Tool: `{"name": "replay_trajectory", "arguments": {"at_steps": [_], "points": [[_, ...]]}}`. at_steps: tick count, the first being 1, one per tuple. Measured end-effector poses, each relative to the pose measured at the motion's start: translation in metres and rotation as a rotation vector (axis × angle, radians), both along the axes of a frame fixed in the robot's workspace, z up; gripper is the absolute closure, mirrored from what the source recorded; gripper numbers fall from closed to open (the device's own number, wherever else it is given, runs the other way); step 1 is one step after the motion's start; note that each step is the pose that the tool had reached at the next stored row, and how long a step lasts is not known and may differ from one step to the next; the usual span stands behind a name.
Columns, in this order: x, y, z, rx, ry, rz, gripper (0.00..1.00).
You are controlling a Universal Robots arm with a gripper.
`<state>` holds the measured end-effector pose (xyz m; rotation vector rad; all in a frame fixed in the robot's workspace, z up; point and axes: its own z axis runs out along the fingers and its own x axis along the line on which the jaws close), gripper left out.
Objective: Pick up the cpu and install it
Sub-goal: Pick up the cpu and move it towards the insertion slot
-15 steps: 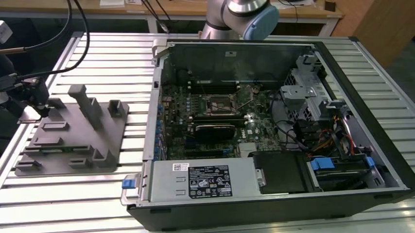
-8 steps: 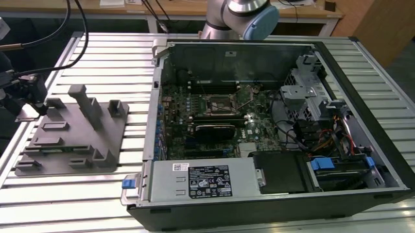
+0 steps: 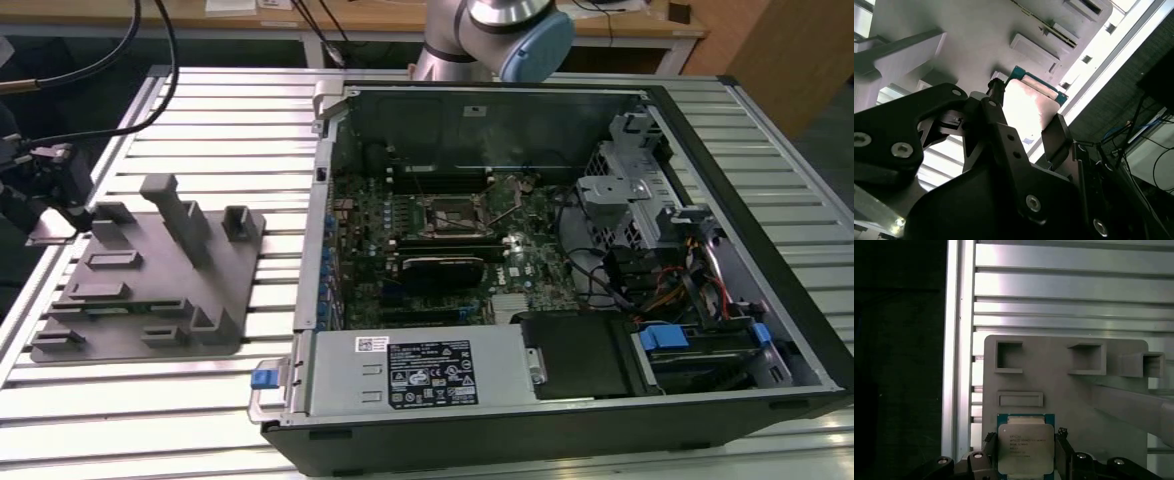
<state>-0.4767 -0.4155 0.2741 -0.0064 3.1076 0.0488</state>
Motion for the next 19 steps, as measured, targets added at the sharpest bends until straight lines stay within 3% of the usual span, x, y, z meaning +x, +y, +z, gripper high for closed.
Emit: {"name": "replay_trajectory", "arguments": {"at_steps": [19], "points": [[0.000, 0.0000, 0.0177, 0.0000, -0.0038, 0.000, 0.45]]}}
